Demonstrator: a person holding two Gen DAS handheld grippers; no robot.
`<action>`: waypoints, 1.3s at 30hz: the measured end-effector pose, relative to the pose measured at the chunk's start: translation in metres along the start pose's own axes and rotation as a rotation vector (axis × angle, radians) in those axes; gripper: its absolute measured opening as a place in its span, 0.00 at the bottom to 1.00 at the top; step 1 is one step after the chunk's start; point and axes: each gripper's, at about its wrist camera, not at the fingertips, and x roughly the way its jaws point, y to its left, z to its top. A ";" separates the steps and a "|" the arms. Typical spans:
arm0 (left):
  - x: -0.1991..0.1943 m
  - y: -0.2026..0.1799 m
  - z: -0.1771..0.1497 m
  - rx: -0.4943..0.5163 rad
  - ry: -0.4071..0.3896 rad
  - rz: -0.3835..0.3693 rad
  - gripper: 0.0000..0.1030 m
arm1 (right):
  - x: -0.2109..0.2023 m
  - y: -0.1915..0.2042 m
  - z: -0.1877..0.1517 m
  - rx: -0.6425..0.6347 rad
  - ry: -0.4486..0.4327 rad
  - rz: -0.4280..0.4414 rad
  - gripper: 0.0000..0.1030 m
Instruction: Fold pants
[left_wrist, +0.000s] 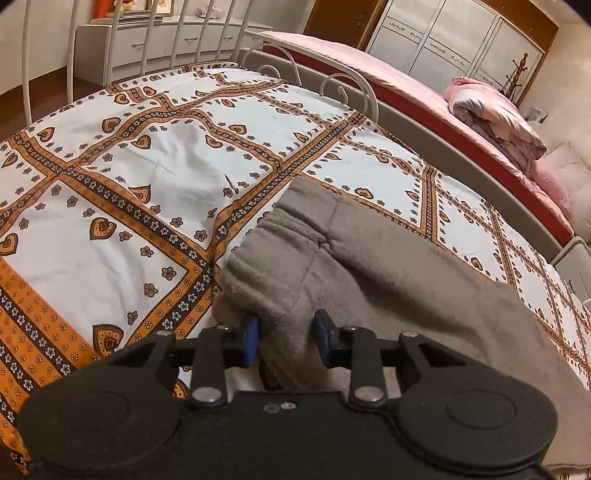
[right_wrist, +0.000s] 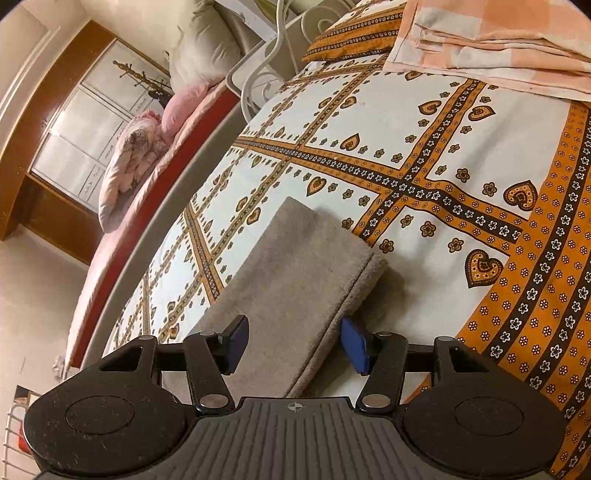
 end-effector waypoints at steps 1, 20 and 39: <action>0.000 0.000 0.001 -0.001 -0.003 -0.004 0.21 | 0.001 0.001 0.000 -0.004 0.001 -0.003 0.54; 0.009 -0.004 0.010 0.050 -0.043 0.033 0.07 | 0.007 0.005 -0.001 -0.004 0.010 0.007 0.59; -0.027 -0.010 0.010 0.045 -0.191 0.114 0.22 | -0.003 0.002 0.003 0.010 0.002 0.053 0.59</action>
